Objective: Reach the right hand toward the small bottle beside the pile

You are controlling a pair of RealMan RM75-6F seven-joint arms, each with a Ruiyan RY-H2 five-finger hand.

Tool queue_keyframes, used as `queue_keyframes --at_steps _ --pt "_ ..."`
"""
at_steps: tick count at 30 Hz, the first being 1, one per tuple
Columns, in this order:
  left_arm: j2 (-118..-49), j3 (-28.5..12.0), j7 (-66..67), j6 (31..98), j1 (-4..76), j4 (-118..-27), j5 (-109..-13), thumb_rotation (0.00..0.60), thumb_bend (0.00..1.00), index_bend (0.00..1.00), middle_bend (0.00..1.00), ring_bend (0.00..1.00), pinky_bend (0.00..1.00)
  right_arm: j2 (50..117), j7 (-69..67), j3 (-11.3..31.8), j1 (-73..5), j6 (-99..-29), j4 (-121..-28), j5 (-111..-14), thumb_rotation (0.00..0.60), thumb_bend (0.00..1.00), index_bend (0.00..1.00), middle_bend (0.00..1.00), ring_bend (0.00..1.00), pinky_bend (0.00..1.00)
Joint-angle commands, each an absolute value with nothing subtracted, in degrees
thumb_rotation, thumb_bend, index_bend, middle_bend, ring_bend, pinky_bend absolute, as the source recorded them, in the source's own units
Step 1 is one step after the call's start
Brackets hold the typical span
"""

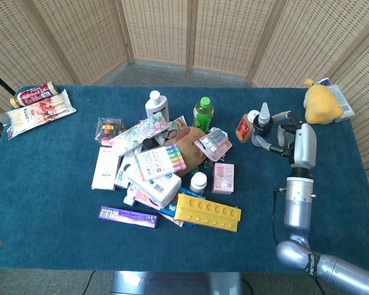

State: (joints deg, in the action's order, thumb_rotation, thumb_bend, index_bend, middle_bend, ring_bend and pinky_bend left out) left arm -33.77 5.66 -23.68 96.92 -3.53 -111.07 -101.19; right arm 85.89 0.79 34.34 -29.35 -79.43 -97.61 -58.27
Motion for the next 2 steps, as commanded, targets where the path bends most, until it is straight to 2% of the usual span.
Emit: queue_keyframes --at_steps 1,2 --pt "-33.71 5.72 -23.85 97.12 -3.62 -111.00 -101.32 0.600 0.00 0.00 0.00 0.00 0.00 84.65 2.32 34.94 -29.37 -80.47 -99.89 -57.80 0.600 0.00 0.57 0.92 0.80 0.94" --pt "-33.68 5.74 -23.97 97.23 -3.66 -110.95 -101.32 0.600 0.00 0.00 0.00 0.00 0.00 84.43 2.68 34.92 -29.37 -80.71 -100.47 -57.69 0.600 0.00 0.57 0.92 0.80 0.94"
